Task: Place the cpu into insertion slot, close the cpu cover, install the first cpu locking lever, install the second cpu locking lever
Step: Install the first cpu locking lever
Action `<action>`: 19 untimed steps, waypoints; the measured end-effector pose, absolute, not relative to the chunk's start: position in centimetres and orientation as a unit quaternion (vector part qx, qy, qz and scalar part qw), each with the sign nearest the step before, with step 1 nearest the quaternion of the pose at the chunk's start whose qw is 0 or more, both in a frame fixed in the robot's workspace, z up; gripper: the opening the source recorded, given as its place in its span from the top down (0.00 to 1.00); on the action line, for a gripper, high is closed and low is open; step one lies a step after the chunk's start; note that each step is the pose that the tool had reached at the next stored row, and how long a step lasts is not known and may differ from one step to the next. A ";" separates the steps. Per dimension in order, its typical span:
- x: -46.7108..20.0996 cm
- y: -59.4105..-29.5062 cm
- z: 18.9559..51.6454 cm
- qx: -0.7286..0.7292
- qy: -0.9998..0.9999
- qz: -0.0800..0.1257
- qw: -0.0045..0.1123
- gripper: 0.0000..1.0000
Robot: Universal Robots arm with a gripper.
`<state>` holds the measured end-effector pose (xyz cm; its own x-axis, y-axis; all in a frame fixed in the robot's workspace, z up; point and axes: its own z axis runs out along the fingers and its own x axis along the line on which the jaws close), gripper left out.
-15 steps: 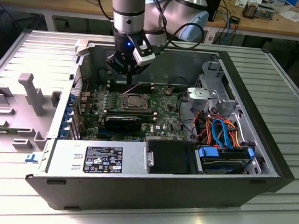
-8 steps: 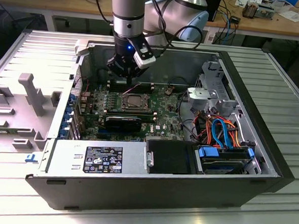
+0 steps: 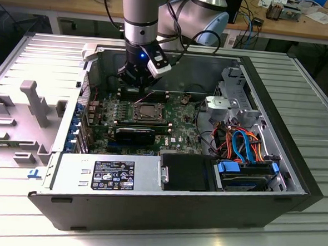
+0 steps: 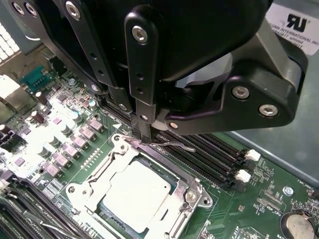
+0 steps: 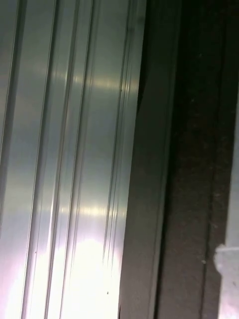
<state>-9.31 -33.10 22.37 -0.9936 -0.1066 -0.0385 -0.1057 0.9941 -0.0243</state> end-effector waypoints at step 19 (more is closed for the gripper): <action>-7.3 -33.1 20.7 -0.082 0.996 -0.011 0.020 0.89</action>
<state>-7.32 -33.10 20.70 -0.9858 -0.1634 -0.0384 -0.1625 0.9864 -0.0244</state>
